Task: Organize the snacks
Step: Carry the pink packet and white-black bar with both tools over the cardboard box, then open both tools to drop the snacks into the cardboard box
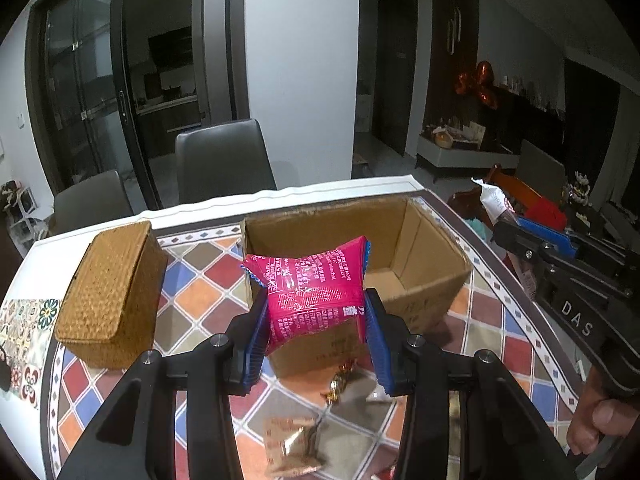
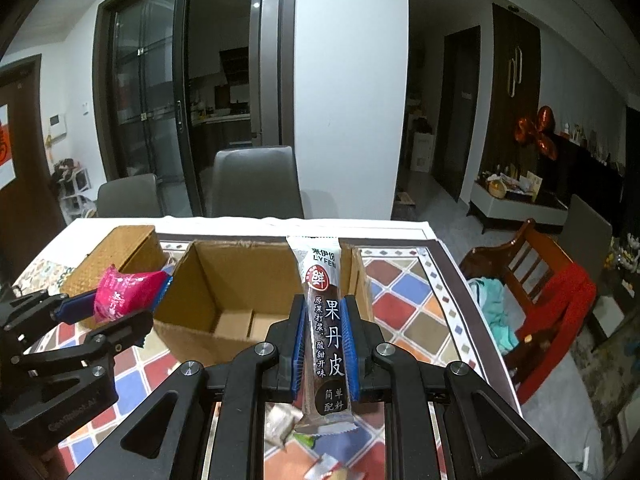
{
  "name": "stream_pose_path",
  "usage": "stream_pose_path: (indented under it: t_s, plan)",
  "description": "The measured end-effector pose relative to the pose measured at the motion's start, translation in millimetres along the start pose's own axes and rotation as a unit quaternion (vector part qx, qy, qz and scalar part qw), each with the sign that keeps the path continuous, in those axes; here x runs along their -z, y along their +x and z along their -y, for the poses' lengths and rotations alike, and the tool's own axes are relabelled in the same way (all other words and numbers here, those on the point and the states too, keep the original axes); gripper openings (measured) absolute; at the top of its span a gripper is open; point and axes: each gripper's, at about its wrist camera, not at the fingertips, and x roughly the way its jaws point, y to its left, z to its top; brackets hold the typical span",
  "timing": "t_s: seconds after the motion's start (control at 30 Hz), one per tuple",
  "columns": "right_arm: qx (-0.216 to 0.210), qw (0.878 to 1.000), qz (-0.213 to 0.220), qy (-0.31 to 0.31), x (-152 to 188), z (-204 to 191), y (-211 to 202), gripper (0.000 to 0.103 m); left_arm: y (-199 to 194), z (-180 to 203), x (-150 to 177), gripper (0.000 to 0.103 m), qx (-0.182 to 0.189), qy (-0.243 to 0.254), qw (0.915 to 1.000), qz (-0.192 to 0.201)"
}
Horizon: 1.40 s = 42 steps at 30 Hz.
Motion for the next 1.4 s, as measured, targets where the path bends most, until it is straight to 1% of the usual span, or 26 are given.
stream_pose_path:
  t_s: [0.27, 0.43, 0.63, 1.0, 1.1, 1.17, 1.2, 1.23, 1.27, 1.3, 1.4]
  plan:
    - [0.009, 1.000, 0.010, -0.008, -19, -4, 20, 0.018, 20, -7, -21, 0.044, 0.005, -0.002, 1.0000, 0.006]
    - [0.008, 1.000, 0.007, -0.012, -29, -7, 34, 0.018, 34, -13, -31, 0.044, 0.012, -0.010, 0.9999, 0.004]
    - [0.006, 1.000, -0.002, -0.009, -34, -5, 52, 0.018, 50, -14, -39, 0.044, 0.012, -0.007, 0.9999, -0.001]
    - [-0.003, 1.000, -0.024, -0.006, -32, 2, 79, 0.018, 75, -15, -43, 0.045, 0.022, -0.012, 0.9995, -0.017]
    - [-0.005, 1.000, -0.029, -0.007, -32, 2, 84, 0.018, 78, -14, -43, 0.049, 0.020, -0.010, 0.9996, -0.015]
    - [-0.002, 1.000, -0.025, -0.011, -32, 2, 85, 0.019, 79, -15, -43, 0.058, 0.018, -0.010, 0.9997, -0.015]
    - [0.000, 1.000, -0.023, -0.014, -32, 2, 84, 0.025, 79, -15, -42, 0.060, 0.016, -0.011, 0.9997, -0.015]
    - [0.002, 1.000, -0.022, -0.015, -32, 1, 84, 0.036, 78, -15, -42, 0.065, 0.014, -0.011, 0.9997, -0.014]
    - [0.006, 1.000, -0.018, -0.015, -33, 2, 83, 0.040, 78, -15, -42, 0.069, 0.012, -0.012, 0.9998, -0.013]
    - [0.010, 1.000, -0.015, -0.014, -33, 2, 82, 0.047, 76, -16, -42, 0.071, 0.010, -0.012, 0.9998, -0.012]
    - [0.019, 1.000, -0.011, -0.010, -33, 4, 79, 0.056, 71, -18, -42, 0.079, -0.002, -0.016, 0.9999, -0.005]
